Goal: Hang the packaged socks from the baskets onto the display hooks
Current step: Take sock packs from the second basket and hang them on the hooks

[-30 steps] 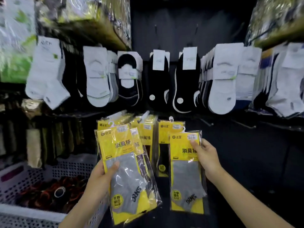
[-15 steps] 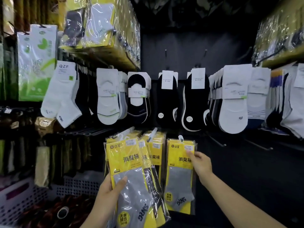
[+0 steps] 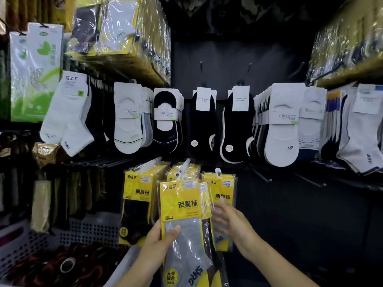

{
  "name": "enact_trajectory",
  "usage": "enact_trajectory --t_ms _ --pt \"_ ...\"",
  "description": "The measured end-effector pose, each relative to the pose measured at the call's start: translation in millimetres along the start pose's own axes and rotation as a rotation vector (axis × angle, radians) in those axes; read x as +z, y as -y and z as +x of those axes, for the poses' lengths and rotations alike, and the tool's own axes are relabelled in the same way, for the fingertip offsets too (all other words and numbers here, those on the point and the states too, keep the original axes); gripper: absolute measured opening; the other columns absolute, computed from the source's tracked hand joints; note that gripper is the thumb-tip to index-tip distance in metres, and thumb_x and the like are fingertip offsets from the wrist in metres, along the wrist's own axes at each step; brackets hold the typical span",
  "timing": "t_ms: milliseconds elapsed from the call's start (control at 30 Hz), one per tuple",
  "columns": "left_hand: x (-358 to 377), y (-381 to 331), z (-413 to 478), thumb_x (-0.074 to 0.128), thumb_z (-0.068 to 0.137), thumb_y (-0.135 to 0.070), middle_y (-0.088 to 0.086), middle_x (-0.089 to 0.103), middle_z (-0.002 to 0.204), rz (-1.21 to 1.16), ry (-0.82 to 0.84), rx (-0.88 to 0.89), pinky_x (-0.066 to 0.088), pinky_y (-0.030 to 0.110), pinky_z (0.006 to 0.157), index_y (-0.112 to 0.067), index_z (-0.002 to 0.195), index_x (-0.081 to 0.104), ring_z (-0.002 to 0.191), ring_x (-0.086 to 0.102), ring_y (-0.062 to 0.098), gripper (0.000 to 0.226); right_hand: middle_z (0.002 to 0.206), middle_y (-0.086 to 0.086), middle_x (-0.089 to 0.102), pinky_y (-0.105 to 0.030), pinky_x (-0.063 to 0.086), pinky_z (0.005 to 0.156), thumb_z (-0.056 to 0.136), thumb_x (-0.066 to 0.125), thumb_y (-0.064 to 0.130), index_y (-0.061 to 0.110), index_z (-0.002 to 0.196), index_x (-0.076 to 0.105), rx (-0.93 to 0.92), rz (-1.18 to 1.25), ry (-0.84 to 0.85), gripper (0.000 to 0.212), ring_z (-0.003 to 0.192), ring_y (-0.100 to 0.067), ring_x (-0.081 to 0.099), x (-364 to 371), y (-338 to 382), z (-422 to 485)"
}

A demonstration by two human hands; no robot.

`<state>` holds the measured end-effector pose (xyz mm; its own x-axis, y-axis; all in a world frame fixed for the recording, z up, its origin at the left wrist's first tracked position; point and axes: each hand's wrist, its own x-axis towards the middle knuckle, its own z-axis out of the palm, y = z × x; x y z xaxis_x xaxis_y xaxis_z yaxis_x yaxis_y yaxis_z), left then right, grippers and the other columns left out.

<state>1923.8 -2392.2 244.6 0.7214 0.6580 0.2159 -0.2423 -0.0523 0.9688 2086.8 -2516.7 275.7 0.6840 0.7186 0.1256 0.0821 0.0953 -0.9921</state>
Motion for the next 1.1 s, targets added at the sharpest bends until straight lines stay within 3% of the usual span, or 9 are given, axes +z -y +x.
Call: enact_trajectory --t_ms 67,233,433,500,600,700,867,1000,1100 --pt "8 3 2 0.060 0.090 -0.015 -0.003 0.074 0.103 -0.023 0.015 -0.028 0.055 0.028 0.077 -0.021 0.115 0.061 0.095 0.070 0.014 0.025 0.097 -0.008 0.074 -0.041 0.056 0.085 0.089 0.054 0.047 0.021 0.107 0.067 -0.003 -0.018 0.012 0.035 0.094 -0.024 0.070 3 3 -6" --pt "11 6 4 0.067 0.084 -0.010 0.006 0.076 0.085 -0.033 -0.075 -0.017 0.055 0.021 0.055 -0.006 0.100 0.067 0.076 0.073 0.018 0.017 0.098 -0.007 0.075 -0.041 0.053 0.092 0.087 0.066 0.024 0.009 0.101 0.069 -0.032 -0.013 -0.073 0.021 0.096 -0.026 0.070 -11 -1 -16" --pt "-6 6 7 0.069 0.085 -0.014 0.002 0.076 0.084 0.020 -0.246 0.035 0.057 0.036 0.075 -0.014 0.097 0.068 0.083 0.072 0.020 0.013 0.101 -0.010 0.073 -0.042 0.050 0.096 0.088 0.065 0.015 0.007 0.107 0.066 -0.060 0.096 -0.354 0.021 0.098 -0.025 0.068 -34 1 -11" --pt "-9 4 7 0.068 0.085 -0.012 0.000 0.076 0.083 -0.005 -0.279 0.052 0.055 0.027 0.066 -0.014 0.095 0.068 0.079 0.072 0.015 0.010 0.100 -0.010 0.073 -0.042 0.051 0.095 0.089 0.064 0.015 0.007 0.107 0.065 -0.087 0.095 -0.375 0.020 0.096 -0.025 0.068 -38 5 -6" --pt "-11 5 9 0.067 0.086 -0.011 0.003 0.076 0.082 -0.027 -0.308 0.067 0.055 0.028 0.063 -0.011 0.094 0.068 0.079 0.072 0.018 0.009 0.092 -0.010 0.075 -0.036 0.055 0.084 0.089 0.064 0.014 0.008 0.098 0.068 -0.118 0.057 -0.358 0.011 0.088 -0.023 0.071 -34 7 2" --pt "-13 5 11 0.068 0.085 -0.011 0.000 0.076 0.080 -0.025 -0.306 0.078 0.053 0.021 0.057 -0.014 0.092 0.068 0.075 0.072 0.012 0.007 0.092 -0.011 0.074 -0.041 0.054 0.090 0.089 0.065 0.014 0.007 0.093 0.069 -0.105 0.021 -0.376 0.009 0.093 -0.027 0.069 -27 2 18" --pt "-18 9 16 0.068 0.085 -0.011 0.003 0.076 0.083 -0.024 -0.300 0.081 0.054 0.030 0.069 -0.012 0.092 0.069 0.082 0.071 0.019 0.008 0.094 -0.009 0.072 -0.045 0.052 0.093 0.087 0.068 0.017 0.010 0.093 0.068 -0.028 0.009 -0.486 0.009 0.096 -0.027 0.067 -22 -12 48" --pt "-23 14 20 0.069 0.085 -0.011 0.000 0.076 0.080 -0.019 -0.305 0.072 0.052 0.029 0.067 -0.014 0.092 0.068 0.076 0.072 0.014 0.008 0.088 -0.004 0.067 -0.030 0.048 0.071 0.081 0.075 0.024 0.012 0.087 0.065 0.005 -0.097 -0.721 0.017 0.085 -0.020 0.062 -25 -22 57" --pt "-25 17 21 0.069 0.085 -0.011 -0.001 0.076 0.080 -0.012 -0.298 0.069 0.052 0.029 0.069 -0.015 0.091 0.069 0.080 0.072 0.016 0.008 0.097 -0.013 0.066 -0.042 0.053 0.079 0.082 0.073 0.019 0.009 0.090 0.061 0.090 -0.070 -0.777 0.018 0.087 -0.029 0.063 -32 -30 51"
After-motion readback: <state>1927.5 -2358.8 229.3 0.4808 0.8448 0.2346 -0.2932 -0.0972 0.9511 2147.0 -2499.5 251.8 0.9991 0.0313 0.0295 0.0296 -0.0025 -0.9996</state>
